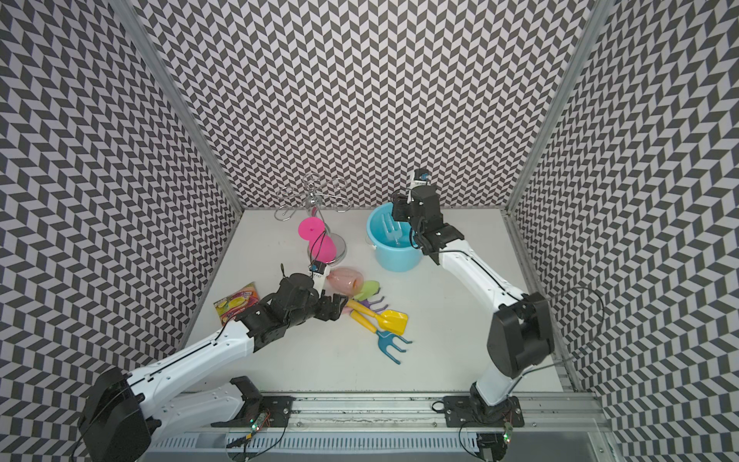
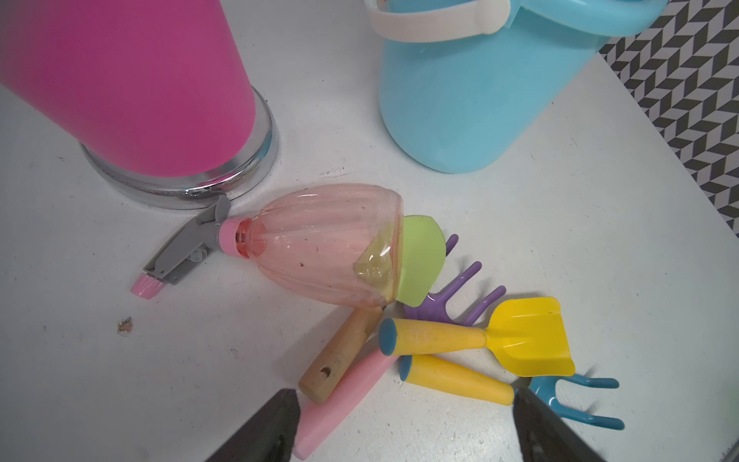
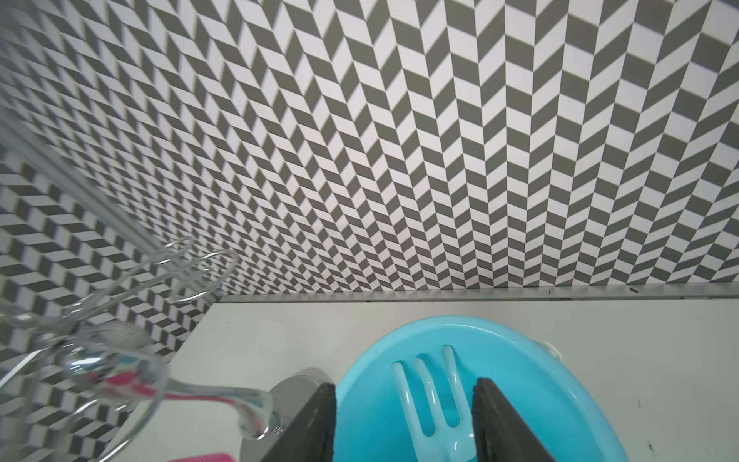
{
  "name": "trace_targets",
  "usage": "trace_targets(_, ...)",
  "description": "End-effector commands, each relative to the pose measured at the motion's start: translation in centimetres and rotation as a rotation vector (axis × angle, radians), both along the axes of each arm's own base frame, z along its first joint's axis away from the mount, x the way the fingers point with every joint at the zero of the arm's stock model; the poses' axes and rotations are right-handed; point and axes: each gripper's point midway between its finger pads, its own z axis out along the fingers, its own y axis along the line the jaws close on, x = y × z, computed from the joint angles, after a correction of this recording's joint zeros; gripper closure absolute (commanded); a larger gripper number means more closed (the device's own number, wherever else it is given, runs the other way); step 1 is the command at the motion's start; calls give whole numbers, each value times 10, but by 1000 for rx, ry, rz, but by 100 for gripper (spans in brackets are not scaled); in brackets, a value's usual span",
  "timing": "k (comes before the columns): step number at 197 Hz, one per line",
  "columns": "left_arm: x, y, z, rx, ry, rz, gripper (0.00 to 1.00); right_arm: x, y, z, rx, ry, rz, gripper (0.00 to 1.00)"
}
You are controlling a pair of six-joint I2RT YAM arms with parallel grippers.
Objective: Organize the gardening tools
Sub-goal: Place the gardening tool in the container, then pick up the gardening tool from the center of the board.
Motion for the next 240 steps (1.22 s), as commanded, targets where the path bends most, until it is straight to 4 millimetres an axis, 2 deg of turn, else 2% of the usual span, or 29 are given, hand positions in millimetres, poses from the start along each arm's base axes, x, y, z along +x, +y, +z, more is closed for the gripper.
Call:
trace_targets(1, 4, -4, 4, -44, 2, -4, 14, -35, 6, -13, 29, 55, 114, 44)
trace_targets(27, 2, -10, 0, -53, 16, -38, 14, -78, 6, -38, 37, 115, 196, 42)
trace_targets(50, 1, -14, -7, -44, 37, -64, 14, -110, 2, -70, 21, 188, 222, 42)
trace_targets(108, -7, -37, -8, -53, 35, -184, 14, -165, -14, -139, 4, 366, 252, 42)
trace_targets(128, -11, -48, -11, -34, 40, -235, 14, -177, -17, -161, 8, 423, 256, 43)
trace_targets(166, -23, -69, -20, -14, 63, -343, 15, -200, -10, -201, 54, 535, 317, 43)
trace_targets(190, -32, -82, -28, -16, 96, -427, 19, -210, -9, -223, 83, 588, 327, 44)
trace_targets(211, -33, -91, -40, 32, 138, -470, 21, -212, -12, -231, 91, 601, 308, 45)
trace_targets(240, -26, -97, -56, 121, 175, -494, 24, -211, -19, -231, 81, 582, 275, 45)
